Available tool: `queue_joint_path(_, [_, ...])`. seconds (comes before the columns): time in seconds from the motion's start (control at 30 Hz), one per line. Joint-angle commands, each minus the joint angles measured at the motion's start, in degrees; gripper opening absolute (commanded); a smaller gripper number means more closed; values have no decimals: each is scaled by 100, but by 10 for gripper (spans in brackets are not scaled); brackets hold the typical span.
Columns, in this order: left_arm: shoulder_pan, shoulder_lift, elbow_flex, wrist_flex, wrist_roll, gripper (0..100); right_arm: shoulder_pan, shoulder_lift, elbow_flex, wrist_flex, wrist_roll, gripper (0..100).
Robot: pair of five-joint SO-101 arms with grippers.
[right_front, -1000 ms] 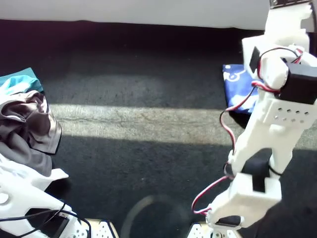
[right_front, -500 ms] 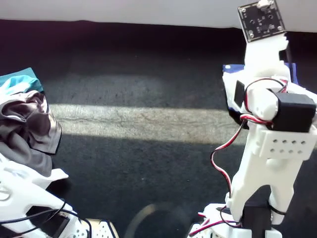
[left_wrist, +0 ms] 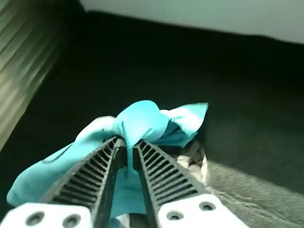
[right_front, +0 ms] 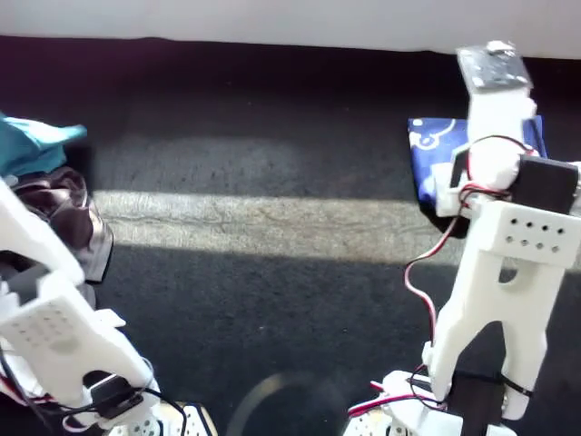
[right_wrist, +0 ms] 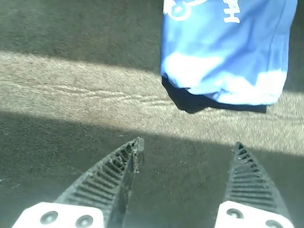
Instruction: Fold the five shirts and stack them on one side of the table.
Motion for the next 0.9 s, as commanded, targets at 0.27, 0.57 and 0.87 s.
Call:
queue_joint_path(0.27, [5042,-2255,769,18,44,9,1622,-207,848,13,-9,281])
queue_joint_path(0.57, [6246,-2325,769,-396,44,9,1437,-207,1182,4,-35,281])
queue_joint_path(0.87, [4391,-1710,2492,-35,35,9,268,-215,1182,4,0,281])
